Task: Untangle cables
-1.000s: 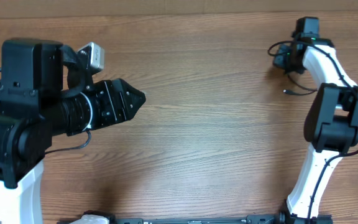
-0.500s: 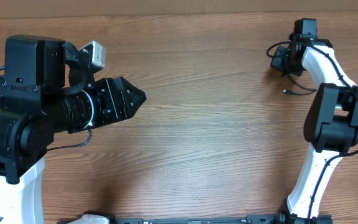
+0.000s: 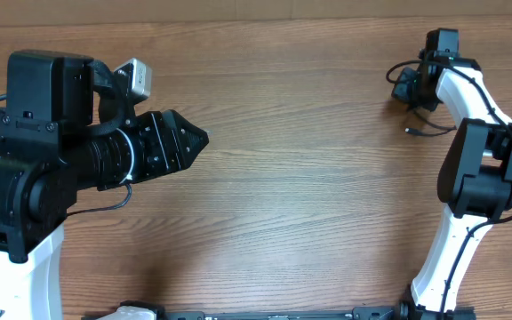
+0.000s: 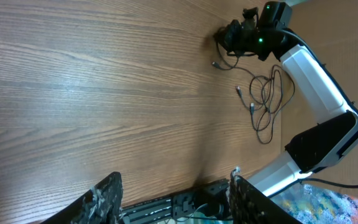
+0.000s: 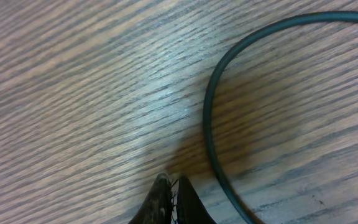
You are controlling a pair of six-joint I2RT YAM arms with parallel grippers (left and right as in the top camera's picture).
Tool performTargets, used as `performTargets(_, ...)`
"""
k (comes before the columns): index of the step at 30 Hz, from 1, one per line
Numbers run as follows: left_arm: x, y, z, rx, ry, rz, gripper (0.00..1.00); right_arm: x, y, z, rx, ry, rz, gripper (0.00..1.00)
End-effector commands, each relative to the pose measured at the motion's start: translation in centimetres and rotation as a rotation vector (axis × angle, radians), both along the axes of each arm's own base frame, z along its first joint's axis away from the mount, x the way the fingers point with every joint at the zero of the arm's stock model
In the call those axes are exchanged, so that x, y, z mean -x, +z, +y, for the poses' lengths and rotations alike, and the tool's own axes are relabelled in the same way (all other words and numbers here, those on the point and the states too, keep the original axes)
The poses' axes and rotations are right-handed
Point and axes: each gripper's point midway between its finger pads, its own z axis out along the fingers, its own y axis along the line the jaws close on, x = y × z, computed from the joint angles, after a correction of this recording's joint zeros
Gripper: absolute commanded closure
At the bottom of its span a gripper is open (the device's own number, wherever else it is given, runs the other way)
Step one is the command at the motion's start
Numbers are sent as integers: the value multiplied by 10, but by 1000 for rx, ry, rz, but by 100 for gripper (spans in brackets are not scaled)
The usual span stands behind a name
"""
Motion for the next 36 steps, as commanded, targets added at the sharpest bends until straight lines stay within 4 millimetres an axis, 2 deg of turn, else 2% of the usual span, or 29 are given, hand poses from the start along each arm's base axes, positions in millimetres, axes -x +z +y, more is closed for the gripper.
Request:
performTargets(1, 1, 1, -2, 16, -3, 9, 45, 7, -13, -4, 14, -12, 23, 96)
performTargets(5, 1, 1, -2, 16, -4, 9, 45, 10, -21, -11, 49, -26, 26, 96)
performTargets(13, 2, 1, -2, 19, -3, 11, 46, 20, -21, -61, 151, -105, 42, 96)
performTargets(20, 2, 1, -2, 36, 24, 33, 46, 45, -21, -128, 147, -240, 58, 96)
performTargets(27, 2, 1, -2, 58, 60, 61, 46, 81, -21, -201, 160, -356, 69, 96)
performTargets(31, 2, 1, -2, 69, 79, 76, 45, 108, -20, -243, 163, -440, 74, 96)
performTargets(36, 2, 1, -2, 77, 90, 85, 45, 152, -20, -293, 160, -563, 87, 96)
